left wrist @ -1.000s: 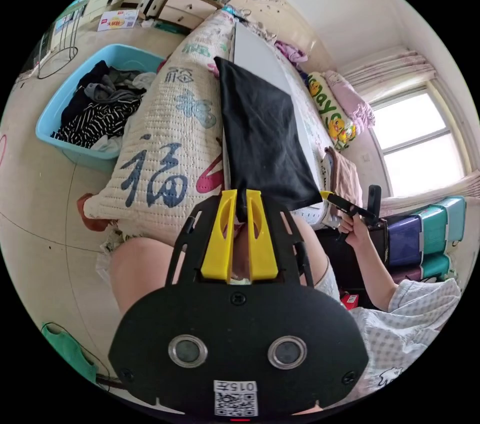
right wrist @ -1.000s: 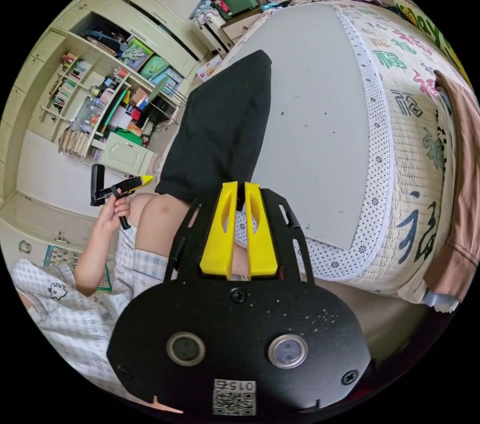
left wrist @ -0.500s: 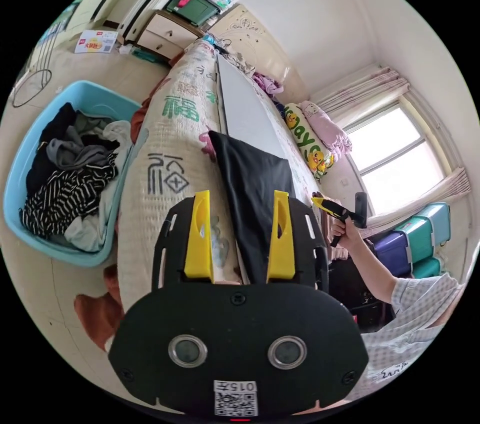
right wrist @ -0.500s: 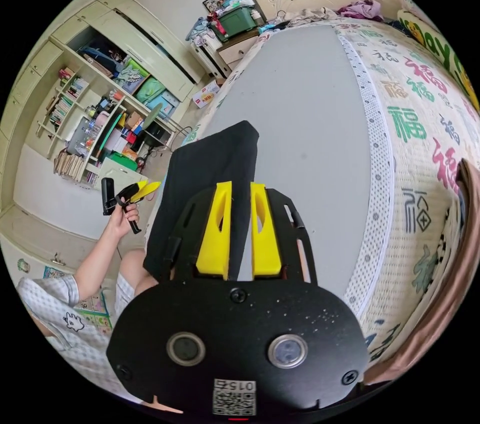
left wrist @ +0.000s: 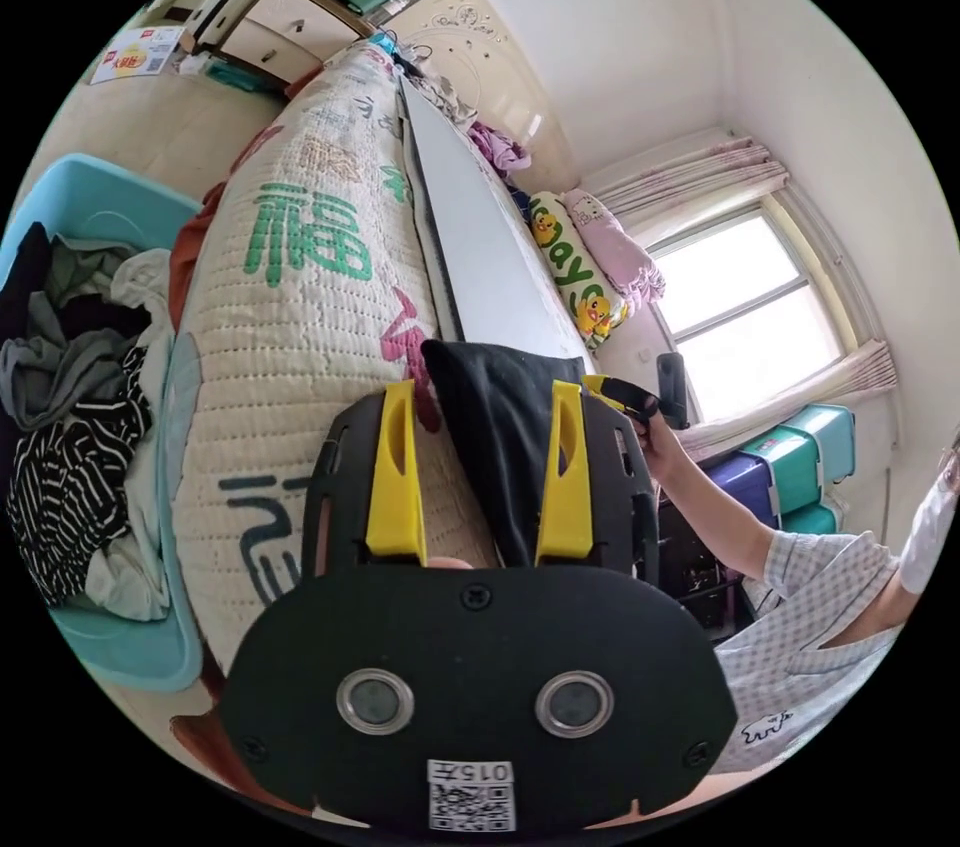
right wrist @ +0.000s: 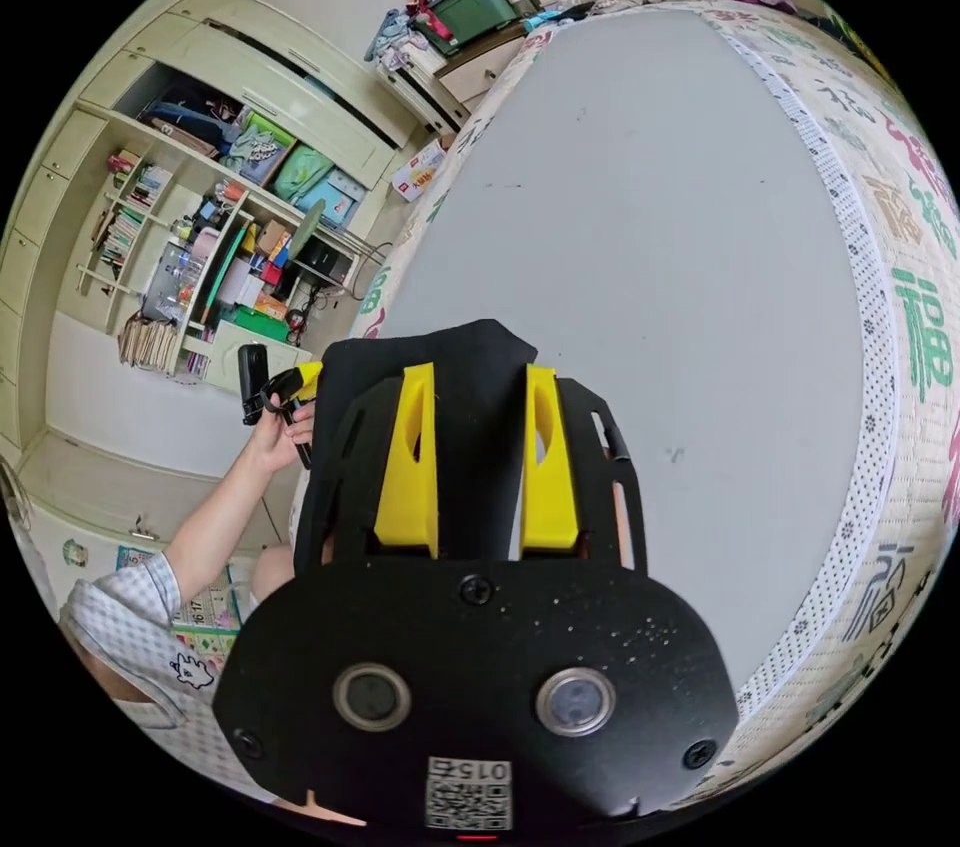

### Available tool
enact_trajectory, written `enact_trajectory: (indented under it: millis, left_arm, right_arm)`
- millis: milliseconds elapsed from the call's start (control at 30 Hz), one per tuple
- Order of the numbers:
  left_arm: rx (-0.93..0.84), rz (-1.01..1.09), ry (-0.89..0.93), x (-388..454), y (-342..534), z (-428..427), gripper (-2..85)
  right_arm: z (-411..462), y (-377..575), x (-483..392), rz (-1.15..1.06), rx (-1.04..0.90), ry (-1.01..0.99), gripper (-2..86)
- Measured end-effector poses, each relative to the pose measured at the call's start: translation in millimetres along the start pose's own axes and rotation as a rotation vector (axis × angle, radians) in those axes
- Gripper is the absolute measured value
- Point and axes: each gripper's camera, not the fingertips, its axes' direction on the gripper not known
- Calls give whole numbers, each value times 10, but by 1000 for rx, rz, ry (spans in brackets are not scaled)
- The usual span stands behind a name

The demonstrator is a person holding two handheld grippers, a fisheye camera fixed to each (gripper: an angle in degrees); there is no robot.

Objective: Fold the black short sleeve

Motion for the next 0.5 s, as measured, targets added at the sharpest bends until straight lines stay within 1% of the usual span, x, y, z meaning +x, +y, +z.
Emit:
enact_trajectory:
  millis: [100, 267, 400, 500]
  left_arm:
    - [-20, -24, 50, -74, -39, 30, 156]
    - [-20, -76, 59, -65, 55, -165, 70]
    - [10, 23, 2, 411, 128, -478, 55]
    - [53, 155, -13, 1052, 236, -883, 51]
  right_arm:
    - [69, -197, -95, 44, -30, -46, 127]
    - [-44, -376, -217, 178, -28, -200, 75]
    - [-369, -376, -771, 96, 34, -198, 59]
    - [-873, -253, -1344, -18, 124, -231, 55]
